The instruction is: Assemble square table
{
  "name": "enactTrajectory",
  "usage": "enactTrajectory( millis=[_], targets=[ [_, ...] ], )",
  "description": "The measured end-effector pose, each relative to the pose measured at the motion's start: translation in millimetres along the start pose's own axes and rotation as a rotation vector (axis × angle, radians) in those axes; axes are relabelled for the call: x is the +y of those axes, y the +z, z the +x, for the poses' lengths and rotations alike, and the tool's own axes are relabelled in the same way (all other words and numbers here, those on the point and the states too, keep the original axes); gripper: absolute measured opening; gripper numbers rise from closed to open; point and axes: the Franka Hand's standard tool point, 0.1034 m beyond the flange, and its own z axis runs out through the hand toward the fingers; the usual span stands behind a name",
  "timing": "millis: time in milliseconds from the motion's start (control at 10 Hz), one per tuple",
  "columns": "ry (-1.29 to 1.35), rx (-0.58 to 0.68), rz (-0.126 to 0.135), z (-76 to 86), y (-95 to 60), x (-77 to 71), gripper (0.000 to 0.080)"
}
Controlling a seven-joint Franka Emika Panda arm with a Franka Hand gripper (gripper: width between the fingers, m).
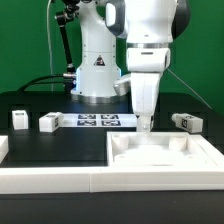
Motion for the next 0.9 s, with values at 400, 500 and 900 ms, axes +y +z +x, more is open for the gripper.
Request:
enactTrajectory(
  millis=[400,500,900],
  targets=[
    [0.122,0.01,-0.019,29.3,-14.3,-25.5,0.0649],
    [0.139,0.01,-0.019,28.9,-14.3,-25.3,0.0649],
    [0.409,0.031,-0.026,36.6,-14.3,-35.2,0.0649]
  ],
)
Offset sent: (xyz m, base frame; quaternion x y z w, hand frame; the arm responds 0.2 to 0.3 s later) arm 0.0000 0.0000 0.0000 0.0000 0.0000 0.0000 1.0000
